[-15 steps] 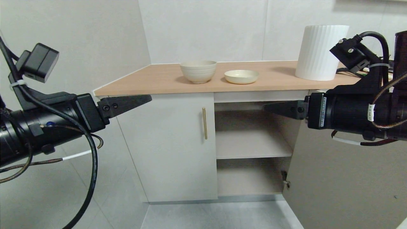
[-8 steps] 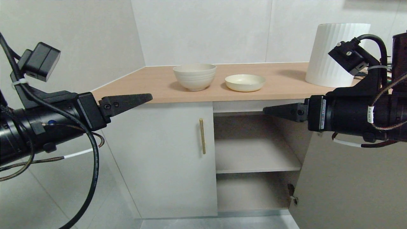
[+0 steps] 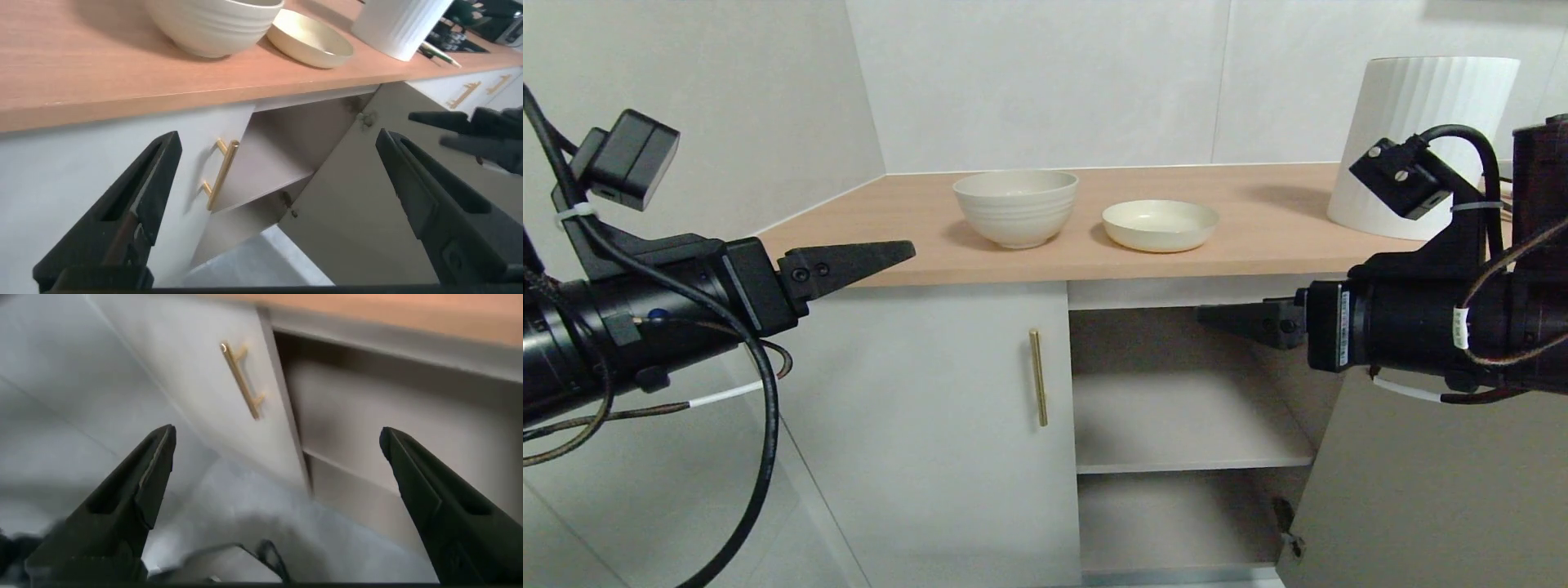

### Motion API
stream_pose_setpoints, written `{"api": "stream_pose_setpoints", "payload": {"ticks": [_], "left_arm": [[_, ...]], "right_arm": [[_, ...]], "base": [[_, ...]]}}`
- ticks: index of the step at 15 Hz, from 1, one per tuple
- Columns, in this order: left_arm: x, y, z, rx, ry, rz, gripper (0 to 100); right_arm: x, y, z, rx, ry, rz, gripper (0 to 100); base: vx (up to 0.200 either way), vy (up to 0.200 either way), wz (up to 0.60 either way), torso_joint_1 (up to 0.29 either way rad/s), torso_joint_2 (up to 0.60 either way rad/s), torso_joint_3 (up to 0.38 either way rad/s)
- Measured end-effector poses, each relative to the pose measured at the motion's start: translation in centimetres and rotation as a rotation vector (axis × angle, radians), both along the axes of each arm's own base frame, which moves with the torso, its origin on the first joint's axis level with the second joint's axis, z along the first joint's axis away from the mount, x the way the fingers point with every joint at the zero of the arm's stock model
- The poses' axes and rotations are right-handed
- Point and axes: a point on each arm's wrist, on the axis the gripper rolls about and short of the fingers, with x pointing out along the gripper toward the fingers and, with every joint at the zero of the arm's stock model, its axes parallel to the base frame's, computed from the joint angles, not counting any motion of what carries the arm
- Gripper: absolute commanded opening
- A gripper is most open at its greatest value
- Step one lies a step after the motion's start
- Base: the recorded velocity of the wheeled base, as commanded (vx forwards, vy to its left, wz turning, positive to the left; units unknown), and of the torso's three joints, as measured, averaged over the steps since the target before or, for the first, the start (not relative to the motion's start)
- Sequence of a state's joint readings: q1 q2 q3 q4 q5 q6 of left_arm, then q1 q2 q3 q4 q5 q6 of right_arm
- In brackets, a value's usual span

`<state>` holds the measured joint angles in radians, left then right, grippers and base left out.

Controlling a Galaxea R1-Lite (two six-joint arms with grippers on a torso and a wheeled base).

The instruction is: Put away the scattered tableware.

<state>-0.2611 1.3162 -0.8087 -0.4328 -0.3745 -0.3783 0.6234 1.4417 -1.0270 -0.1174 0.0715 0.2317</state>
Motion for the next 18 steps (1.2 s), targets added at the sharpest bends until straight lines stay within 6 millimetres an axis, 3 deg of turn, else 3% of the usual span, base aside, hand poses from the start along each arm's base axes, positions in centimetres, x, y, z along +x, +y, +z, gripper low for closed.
{"api": "stream_pose_setpoints", "payload": {"ticks": [5, 9, 18], "left_arm": [[0.1, 0.0, -0.2, 0.002, 0.005, -0.001, 100], [0.3, -0.2, -0.3, 0.002, 0.011, -0.015, 100], [1.8, -0.6, -1.1, 0.014, 0.052, -0.010, 100]], "right_arm": [[0.1, 0.0, -0.5, -0.002, -0.037, 0.004, 100], [0.2, 0.1, -0.8, -0.010, -0.037, 0.004, 100], [0.8, 0.3, -1.2, -0.014, -0.030, -0.002, 100]], "base": [[0.000, 0.000, 0.00, 0.000, 0.00, 0.000], [0.000, 0.000, 0.00, 0.068, -0.22, -0.240], [0.000, 0.000, 0.00, 0.157, -0.48, -0.299]]}}
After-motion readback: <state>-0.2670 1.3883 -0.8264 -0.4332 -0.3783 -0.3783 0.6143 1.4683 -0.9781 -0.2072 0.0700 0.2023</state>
